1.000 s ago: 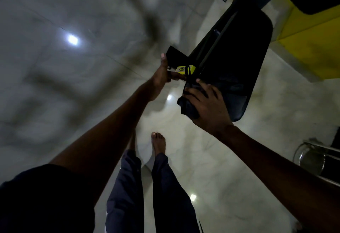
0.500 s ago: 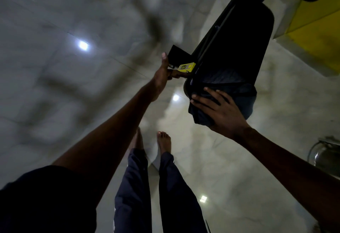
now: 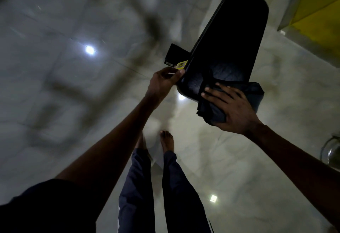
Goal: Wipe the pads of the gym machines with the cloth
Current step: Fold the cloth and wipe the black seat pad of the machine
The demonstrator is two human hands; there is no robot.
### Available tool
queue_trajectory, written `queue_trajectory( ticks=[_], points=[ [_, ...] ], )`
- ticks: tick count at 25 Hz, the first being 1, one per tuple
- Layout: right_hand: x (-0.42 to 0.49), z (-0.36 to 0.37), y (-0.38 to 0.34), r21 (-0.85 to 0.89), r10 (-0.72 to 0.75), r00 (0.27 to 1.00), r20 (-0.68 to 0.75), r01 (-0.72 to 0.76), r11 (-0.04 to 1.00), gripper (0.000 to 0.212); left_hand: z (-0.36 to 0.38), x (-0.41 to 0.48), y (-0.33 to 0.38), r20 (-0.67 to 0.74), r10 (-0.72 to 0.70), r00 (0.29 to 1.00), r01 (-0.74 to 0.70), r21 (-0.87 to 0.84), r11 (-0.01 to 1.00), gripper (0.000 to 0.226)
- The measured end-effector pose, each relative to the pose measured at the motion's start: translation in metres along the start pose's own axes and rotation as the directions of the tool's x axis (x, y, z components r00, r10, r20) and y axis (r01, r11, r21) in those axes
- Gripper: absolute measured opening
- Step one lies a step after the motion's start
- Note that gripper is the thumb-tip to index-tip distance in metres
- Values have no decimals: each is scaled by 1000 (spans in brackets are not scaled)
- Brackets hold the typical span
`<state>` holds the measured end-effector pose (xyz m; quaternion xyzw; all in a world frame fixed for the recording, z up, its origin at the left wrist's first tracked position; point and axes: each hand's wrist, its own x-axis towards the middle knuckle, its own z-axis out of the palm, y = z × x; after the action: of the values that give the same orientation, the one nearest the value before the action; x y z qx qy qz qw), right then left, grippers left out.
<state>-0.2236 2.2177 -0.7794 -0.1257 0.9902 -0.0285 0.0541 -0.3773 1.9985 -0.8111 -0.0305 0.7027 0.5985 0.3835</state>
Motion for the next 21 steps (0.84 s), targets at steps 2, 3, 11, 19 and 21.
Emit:
queue_trajectory(
  ticks=[2, 3, 11, 19, 21],
  points=[
    [9, 2, -13, 2, 99, 994, -50, -99, 995, 70, 0, 0, -4, -38, -3, 999, 4, 20, 1000, 34],
    [18, 5, -24, 6, 136, 988, -71, -136, 991, 69, -1, 0, -7, -54, -5, 999, 6, 26, 1000, 36],
    [-7, 13, -21, 224, 422, 894, -152, -385, 895, 76, 2, 6, 5, 37, 9, 999, -15, 167, 986, 44],
    [44, 3, -21, 342, 595, 794, -122, -529, 776, 73, 40, 5, 10, 5, 88, 996, -86, 267, 960, 53],
    [11, 15, -29, 437, 705, 687, -175, -588, 681, 71, 47, 3, 18, 10, 141, 990, -133, 398, 908, 54]
  ],
)
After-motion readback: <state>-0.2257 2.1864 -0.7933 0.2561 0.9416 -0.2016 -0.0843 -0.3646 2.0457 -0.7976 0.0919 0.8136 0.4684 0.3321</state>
